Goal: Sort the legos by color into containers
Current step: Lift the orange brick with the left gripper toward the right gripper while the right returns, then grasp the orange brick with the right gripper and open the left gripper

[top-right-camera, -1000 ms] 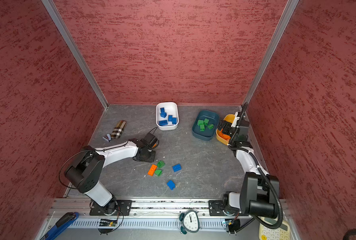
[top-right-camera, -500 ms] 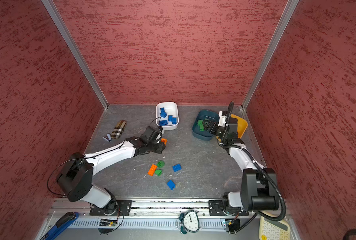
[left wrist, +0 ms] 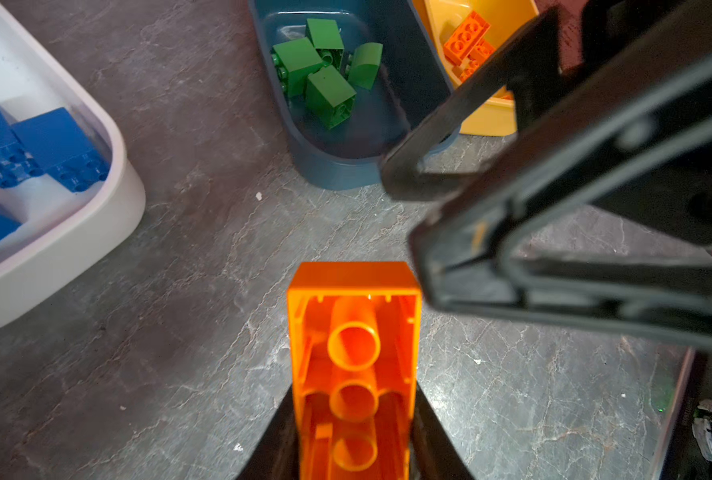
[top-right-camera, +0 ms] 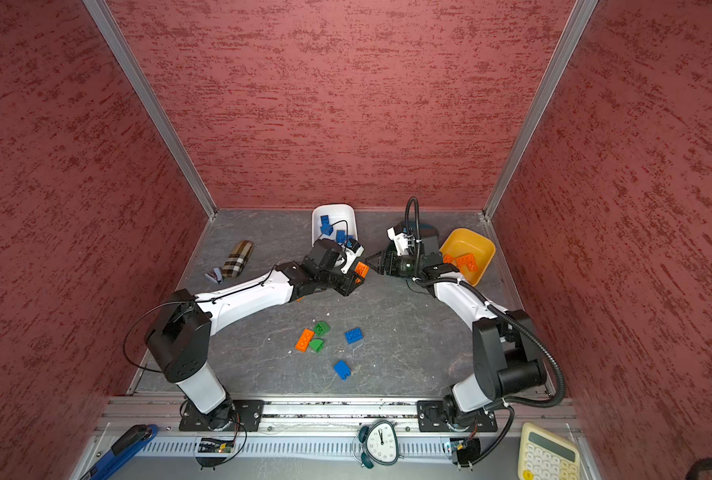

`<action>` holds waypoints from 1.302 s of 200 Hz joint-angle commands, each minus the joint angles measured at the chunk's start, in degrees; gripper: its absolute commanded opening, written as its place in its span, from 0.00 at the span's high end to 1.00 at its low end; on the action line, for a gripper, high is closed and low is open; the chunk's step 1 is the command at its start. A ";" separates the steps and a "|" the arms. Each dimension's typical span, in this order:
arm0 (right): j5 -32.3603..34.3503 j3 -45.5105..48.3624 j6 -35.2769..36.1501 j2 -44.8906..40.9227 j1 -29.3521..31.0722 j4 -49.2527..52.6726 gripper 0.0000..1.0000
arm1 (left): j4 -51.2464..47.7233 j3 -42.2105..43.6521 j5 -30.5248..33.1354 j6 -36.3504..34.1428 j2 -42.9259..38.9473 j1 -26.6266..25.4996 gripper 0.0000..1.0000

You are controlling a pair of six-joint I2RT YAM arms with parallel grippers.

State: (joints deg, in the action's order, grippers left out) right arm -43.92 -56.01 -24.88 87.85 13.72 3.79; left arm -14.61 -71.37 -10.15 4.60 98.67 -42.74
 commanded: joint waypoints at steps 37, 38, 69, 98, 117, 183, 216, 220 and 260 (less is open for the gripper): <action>-5.47 -3.58 1.00 3.09 1.99 1.69 0.44 | 0.81 -2.44 -0.87 -1.96 1.83 -0.98 1.00; -5.47 -3.58 0.99 3.14 2.05 1.72 0.45 | 0.77 -2.45 -0.89 -1.96 1.85 -1.00 1.00; -5.82 -4.45 0.97 4.49 2.88 1.47 0.56 | -0.04 -3.61 0.10 -2.31 2.64 -1.53 1.00; -6.03 -4.93 1.56 5.11 3.07 2.38 0.67 | -1.24 -4.88 0.47 -2.29 3.69 -1.58 1.00; -1.65 -5.08 2.30 4.43 3.07 4.31 0.76 | -0.99 -4.60 1.42 -1.64 3.58 -1.53 0.99; 15.29 -2.65 -0.95 -0.16 -0.33 2.36 1.00 | 0.41 -2.20 10.40 2.69 1.69 -0.82 0.00; 24.25 1.69 -6.55 -4.24 -7.15 -0.54 1.00 | 4.52 2.58 16.09 4.41 -2.52 -0.41 0.01; 24.61 2.29 -6.74 -4.28 -8.30 -0.96 1.00 | 5.19 3.27 16.54 4.76 -3.22 -0.29 0.00; 25.92 7.05 -6.96 -8.48 -18.67 -6.05 1.00 | 9.88 10.07 20.49 10.60 -9.32 3.53 0.01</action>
State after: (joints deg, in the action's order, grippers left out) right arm -22.20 -50.89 -30.24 81.62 -0.62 2.70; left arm -10.02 -63.86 6.35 10.61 93.38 -41.93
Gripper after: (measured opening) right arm 0.249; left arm 0.994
